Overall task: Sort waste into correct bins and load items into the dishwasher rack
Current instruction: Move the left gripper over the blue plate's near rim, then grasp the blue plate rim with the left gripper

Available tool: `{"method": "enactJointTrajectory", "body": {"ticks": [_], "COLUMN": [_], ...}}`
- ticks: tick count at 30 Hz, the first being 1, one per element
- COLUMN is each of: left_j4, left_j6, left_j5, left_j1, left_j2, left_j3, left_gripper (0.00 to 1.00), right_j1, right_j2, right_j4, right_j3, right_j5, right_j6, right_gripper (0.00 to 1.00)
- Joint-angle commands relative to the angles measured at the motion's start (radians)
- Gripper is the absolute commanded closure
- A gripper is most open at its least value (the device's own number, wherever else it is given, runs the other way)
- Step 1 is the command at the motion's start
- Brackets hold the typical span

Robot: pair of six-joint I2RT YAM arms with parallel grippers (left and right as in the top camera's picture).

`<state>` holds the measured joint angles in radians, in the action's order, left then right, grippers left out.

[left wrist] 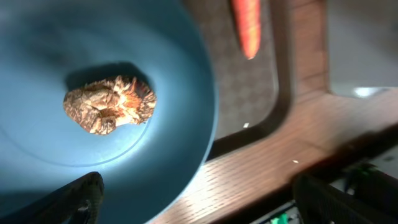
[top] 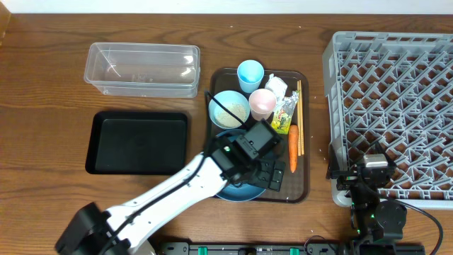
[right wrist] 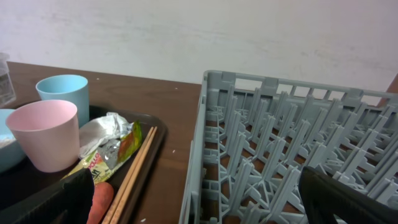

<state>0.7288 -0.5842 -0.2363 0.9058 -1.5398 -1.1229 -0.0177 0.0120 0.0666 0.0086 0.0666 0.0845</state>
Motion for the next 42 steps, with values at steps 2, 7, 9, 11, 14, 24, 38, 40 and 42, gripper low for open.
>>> {"method": "enactJointTrajectory", "body": {"ticks": [2,7,9,11,14,24,38,40,42], "left_j4": [0.013,-0.003,-0.001,-0.002,-0.007,-0.083,-0.190,-0.197,-0.205], "left_j6": [-0.105,-0.150,-0.170,-0.171,-0.177,-0.132,-0.119,-0.119,-0.108], "left_j5": [0.072,0.104,0.150,0.164,0.182,0.316,0.326,0.327,0.327], "left_j1": [0.017,0.056,0.078,0.095,0.115,0.138,0.139,0.139,0.139], "left_j2": [-0.047,-0.087,-0.100,-0.107,-0.108,-0.111,-0.246,-0.247,-0.247], "left_j3": [-0.022,-0.022,-0.022,-0.022,-0.022,0.006,0.006,0.006,0.006], "left_gripper": [0.02,0.02,0.02,0.02,0.02,0.02,0.02,0.02,0.02], "right_j1": [-0.008,-0.008,-0.008,-0.008,-0.008,-0.008,-0.008,-0.008,-0.008], "right_j2": [-0.005,-0.005,-0.005,-0.005,-0.005,-0.005,-0.005,-0.005,-0.005], "right_j4": [0.001,0.001,0.001,0.002,0.001,0.002,0.002,0.002,0.002], "right_j3": [-0.003,-0.003,-0.003,-0.003,-0.003,-0.003,-0.003,-0.003,-0.003], "right_j5": [-0.007,-0.007,-0.007,-0.007,-0.007,-0.007,-0.007,-0.007,-0.007], "right_j6": [-0.009,-0.009,-0.009,-0.009,-0.009,-0.009,-0.009,-0.009,-0.009], "right_gripper": [0.01,0.01,0.01,0.01,0.01,0.01,0.01,0.01,0.01]}}
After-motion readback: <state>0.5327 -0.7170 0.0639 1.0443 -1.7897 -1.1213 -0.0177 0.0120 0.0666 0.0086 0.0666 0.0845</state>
